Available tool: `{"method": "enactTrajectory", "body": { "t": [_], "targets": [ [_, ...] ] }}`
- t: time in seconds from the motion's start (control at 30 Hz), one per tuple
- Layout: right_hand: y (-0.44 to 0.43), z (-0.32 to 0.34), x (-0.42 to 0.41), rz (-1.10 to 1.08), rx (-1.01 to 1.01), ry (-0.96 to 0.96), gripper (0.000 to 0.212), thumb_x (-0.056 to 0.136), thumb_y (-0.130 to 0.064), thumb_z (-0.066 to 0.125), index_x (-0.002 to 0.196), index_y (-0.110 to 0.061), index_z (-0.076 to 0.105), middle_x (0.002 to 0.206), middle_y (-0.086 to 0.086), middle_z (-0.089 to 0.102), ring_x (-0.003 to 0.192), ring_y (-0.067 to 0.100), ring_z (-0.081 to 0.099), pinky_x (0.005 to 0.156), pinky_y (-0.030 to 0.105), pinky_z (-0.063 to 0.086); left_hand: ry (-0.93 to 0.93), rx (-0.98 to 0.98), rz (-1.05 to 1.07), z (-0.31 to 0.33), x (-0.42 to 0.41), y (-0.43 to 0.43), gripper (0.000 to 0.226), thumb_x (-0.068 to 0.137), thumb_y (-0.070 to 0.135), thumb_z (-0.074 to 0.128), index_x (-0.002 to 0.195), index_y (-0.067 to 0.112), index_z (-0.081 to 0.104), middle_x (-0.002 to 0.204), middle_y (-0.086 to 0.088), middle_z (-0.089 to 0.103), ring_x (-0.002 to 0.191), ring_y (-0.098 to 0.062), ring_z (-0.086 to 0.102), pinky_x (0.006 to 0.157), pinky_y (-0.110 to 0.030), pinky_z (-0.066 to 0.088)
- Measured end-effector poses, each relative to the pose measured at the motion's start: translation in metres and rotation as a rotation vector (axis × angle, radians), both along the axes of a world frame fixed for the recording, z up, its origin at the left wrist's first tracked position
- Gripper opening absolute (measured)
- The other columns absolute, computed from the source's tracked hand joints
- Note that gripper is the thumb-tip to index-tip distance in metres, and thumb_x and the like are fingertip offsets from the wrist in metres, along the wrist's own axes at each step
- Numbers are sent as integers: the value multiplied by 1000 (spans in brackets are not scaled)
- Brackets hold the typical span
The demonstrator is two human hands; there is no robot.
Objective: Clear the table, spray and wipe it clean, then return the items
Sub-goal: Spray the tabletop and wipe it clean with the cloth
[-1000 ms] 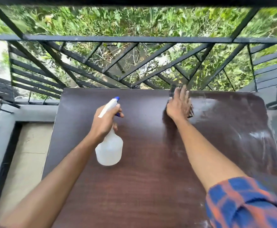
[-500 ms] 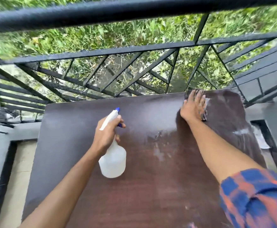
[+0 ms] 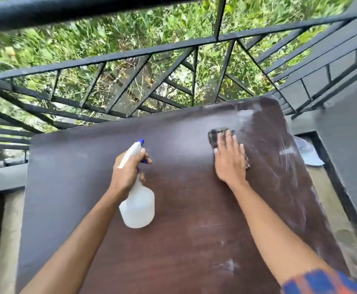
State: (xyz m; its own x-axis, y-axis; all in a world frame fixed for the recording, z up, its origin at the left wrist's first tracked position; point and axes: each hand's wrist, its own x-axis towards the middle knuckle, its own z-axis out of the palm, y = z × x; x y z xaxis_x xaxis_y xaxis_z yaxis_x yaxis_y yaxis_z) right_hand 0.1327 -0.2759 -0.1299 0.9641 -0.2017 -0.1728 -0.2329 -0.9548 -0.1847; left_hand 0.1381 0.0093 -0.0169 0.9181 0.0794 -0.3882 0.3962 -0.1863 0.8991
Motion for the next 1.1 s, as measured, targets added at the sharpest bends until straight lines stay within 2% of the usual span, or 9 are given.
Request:
{"method": "enactTrajectory", "body": {
  "t": [0.1,0.17,0.4,0.47,0.6,0.7,0.83,0.97,1.1],
  "targets": [
    [-8,9,32,-244,33,2,63,104,-34,39,160,-16,18,169,11,7,155,32,9,124,51,10,-5,-4,6,4,-9,-1,26,103,16,52,84,2,62,86,-17,66,39,-13,45,41,-24,39],
    [31,14,34,-212,66,-15,63,104,-35,39,160,-17,16,169,10,5,155,31,6,125,51,8,2,-12,5,4,-14,-1,28,99,24,56,85,1,63,86,-16,67,38,-18,43,42,-25,39],
    [103,4,-114,433,130,9,56,100,-34,40,155,-27,31,166,1,22,150,26,25,120,48,26,48,-33,-7,-3,-35,-10,33,88,34,56,81,3,62,79,-8,69,36,-23,41,44,-26,40],
    [60,3,-131,336,78,9,57,100,-34,38,156,-26,30,166,3,22,150,27,27,119,49,28,67,-55,-11,-5,-43,-13,33,89,35,57,82,3,61,79,-8,69,37,-23,40,45,-28,40],
    [-30,11,-102,-172,-8,77,57,106,-33,35,160,-22,22,169,7,11,154,29,16,122,52,19,81,-79,-40,-5,-59,-16,32,89,36,58,79,6,61,81,-8,70,37,-24,39,45,-27,40],
    [-12,19,-72,-334,12,50,59,105,-34,37,160,-19,21,169,9,7,154,32,12,123,52,15,82,-79,-46,-3,-72,-15,35,90,37,58,84,2,62,81,-8,70,38,-24,40,46,-28,39],
    [89,17,-95,8,74,40,60,105,-36,35,160,-23,18,170,5,5,155,29,8,124,51,12,63,-65,-52,0,-91,-11,33,90,34,57,84,3,65,81,-9,70,37,-22,42,44,-26,40],
    [138,5,-201,375,134,59,58,103,-36,39,158,-26,24,169,0,12,154,26,16,123,49,20,50,-54,-51,1,-113,-5,31,92,30,57,83,2,65,79,-8,70,39,-18,46,47,-29,41],
    [60,1,-246,186,12,45,56,102,-36,39,156,-23,33,166,5,24,149,29,30,119,51,28,56,-76,-59,2,-144,6,30,100,24,57,82,2,66,84,-12,70,38,-17,45,45,-30,41]
  ]
}}
